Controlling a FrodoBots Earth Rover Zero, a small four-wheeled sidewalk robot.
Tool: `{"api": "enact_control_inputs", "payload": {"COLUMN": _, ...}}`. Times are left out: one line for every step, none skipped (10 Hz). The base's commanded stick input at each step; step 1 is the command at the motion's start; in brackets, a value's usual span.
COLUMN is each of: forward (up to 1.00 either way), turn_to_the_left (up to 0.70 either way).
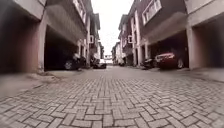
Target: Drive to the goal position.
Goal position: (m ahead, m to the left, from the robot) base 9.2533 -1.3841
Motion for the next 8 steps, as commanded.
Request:
{"api": "enact_control_inputs", "payload": {"forward": 0.70, "turn_to_the_left": 0.00}}
{"api": "enact_control_inputs", "payload": {"forward": 0.70, "turn_to_the_left": 0.00}}
{"api": "enact_control_inputs", "payload": {"forward": 0.70, "turn_to_the_left": 0.00}}
{"api": "enact_control_inputs", "payload": {"forward": 0.70, "turn_to_the_left": 0.00}}
{"api": "enact_control_inputs", "payload": {"forward": 0.70, "turn_to_the_left": 0.00}}
{"api": "enact_control_inputs", "payload": {"forward": 0.70, "turn_to_the_left": 0.00}}
{"api": "enact_control_inputs", "payload": {"forward": 0.70, "turn_to_the_left": 0.00}}
{"api": "enact_control_inputs", "payload": {"forward": 0.70, "turn_to_the_left": 0.00}}
